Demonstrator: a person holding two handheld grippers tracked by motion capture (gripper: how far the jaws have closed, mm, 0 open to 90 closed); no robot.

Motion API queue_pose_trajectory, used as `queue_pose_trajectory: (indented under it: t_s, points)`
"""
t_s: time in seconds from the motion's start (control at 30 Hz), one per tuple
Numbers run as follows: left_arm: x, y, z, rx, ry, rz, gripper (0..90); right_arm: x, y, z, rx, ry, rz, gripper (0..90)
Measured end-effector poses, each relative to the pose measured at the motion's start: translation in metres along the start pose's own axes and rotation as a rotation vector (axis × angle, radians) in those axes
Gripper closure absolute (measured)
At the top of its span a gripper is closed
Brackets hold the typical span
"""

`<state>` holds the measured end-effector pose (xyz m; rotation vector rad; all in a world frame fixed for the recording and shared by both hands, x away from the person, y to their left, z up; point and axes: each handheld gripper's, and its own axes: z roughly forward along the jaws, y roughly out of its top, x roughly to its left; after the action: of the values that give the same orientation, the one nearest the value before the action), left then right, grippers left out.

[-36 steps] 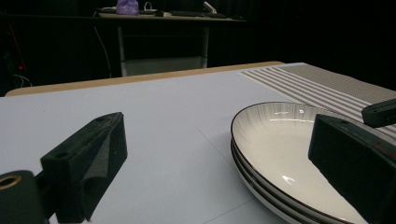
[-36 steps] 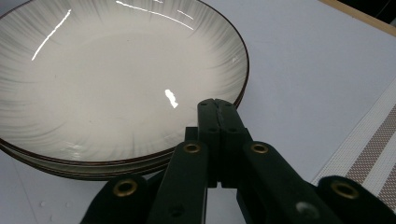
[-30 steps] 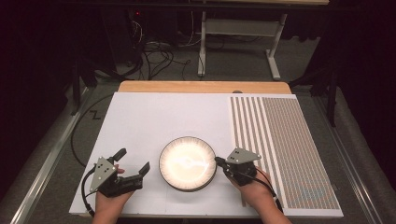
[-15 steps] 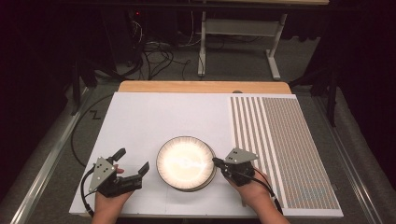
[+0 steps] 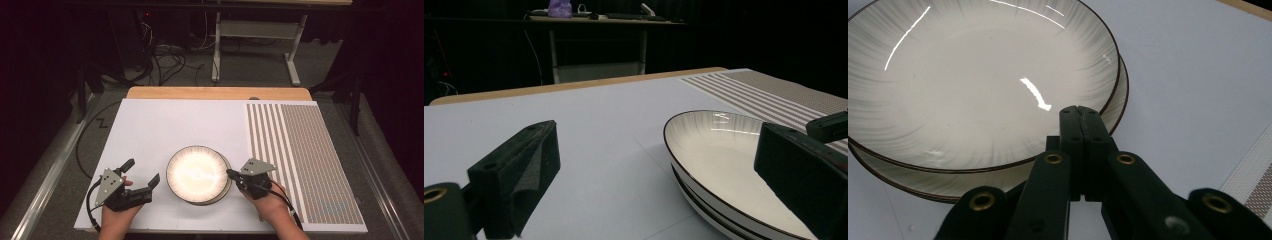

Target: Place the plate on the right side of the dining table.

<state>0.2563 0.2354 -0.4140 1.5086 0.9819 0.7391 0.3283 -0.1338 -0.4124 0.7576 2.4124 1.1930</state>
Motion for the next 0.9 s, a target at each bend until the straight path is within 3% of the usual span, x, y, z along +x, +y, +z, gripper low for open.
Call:
queue_pose_trajectory:
  t_s: [0.17,0.47,0.57,0.7,0.9]
  points:
    - [0.001,0.0,-0.001,-0.004,0.001,0.0,5.1,0.01,0.003,0.007,0.013,0.012,-0.025,90.0]
    - [0.001,0.001,-0.002,-0.008,0.0,-0.002,5.1,0.008,0.003,0.008,0.009,0.023,-0.004,90.0]
    - [0.001,0.002,-0.002,-0.011,0.001,-0.003,5.1,0.01,0.002,0.011,0.011,0.06,0.004,90.0]
    - [0.001,0.002,-0.004,-0.014,0.002,-0.005,5.1,0.019,0.005,0.017,0.026,0.065,-0.031,90.0]
    - [0.002,0.002,-0.005,-0.017,-0.001,-0.006,5.1,0.022,0.006,0.02,0.029,0.074,-0.039,90.0]
